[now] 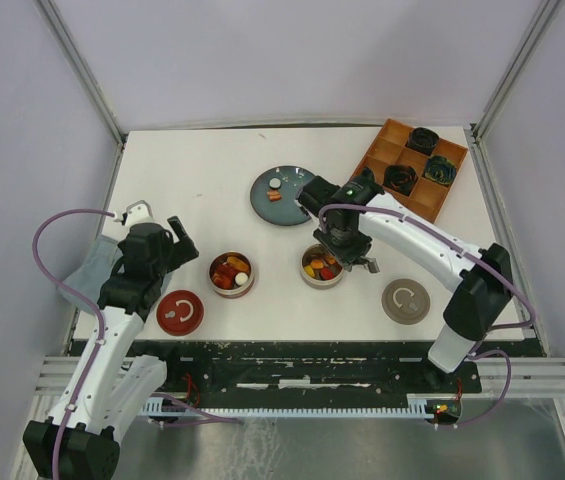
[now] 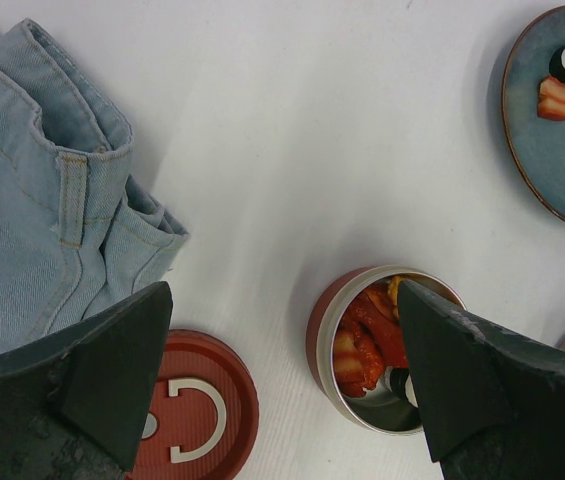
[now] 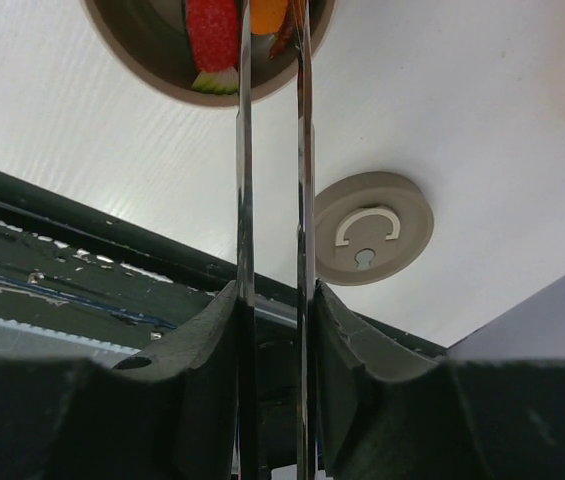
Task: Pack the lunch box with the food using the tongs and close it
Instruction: Place the fake food in the packing box.
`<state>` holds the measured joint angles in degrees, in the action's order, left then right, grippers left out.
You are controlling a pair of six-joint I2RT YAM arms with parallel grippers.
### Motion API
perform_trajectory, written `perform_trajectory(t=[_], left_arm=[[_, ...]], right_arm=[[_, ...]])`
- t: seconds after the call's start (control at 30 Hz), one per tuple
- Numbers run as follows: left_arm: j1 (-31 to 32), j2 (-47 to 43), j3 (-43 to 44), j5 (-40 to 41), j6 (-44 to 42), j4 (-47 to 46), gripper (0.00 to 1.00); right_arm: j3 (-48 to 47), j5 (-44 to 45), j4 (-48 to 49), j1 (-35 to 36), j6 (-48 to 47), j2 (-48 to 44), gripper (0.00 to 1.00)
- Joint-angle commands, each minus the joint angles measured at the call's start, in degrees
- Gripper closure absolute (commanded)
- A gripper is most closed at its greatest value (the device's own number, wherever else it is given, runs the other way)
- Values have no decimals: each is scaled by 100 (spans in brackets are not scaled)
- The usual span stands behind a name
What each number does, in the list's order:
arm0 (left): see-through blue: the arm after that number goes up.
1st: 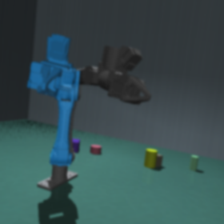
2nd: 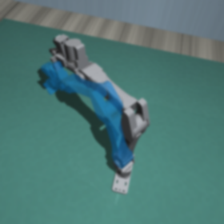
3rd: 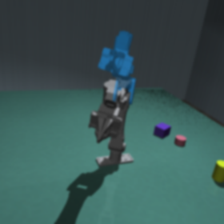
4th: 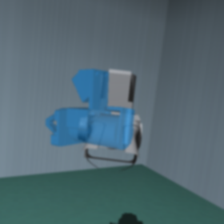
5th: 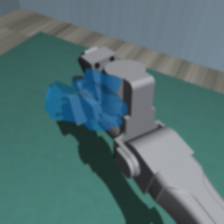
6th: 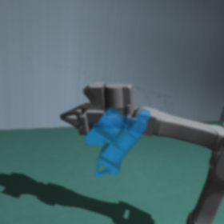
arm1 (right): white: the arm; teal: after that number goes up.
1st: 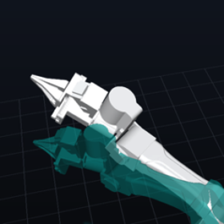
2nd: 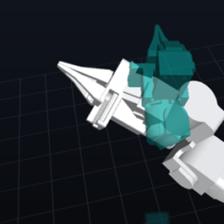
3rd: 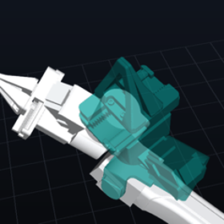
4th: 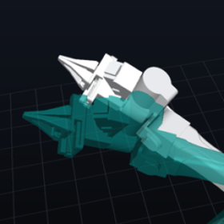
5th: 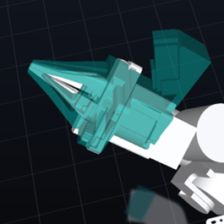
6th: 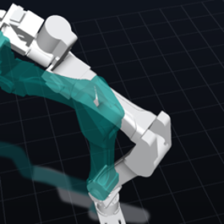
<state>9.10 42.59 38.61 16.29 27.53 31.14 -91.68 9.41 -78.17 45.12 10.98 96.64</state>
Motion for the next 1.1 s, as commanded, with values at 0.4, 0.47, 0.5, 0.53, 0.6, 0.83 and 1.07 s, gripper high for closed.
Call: perform_trajectory(t=[0.4,0.47,0.5,0.53,0.6,0.83,1.07], left_arm=[[-18,-64,-2,4,-171,-257,1],[-15,-58,-3,1,-170,-249,1],[-26,-58,0,-2,-169,-249,1],[-22,-58,0,-3,-169,-251,1],[-15,-54,-1,-1,-169,-252,1],[-22,-31,6,-39,-169,-265,1],[-14,-56,0,-38,-163,-259,1]], right_arm=[[-540,633,82,212,-117,322,58],[-544,632,19,224,-116,276,58],[-549,625,-13,229,-94,238,58],[-569,624,-80,233,-59,190,58],[-604,621,-201,247,45,63,58],[-113,115,-182,251,452,-428,56],[243,-74,-143,270,882,-509,55]])
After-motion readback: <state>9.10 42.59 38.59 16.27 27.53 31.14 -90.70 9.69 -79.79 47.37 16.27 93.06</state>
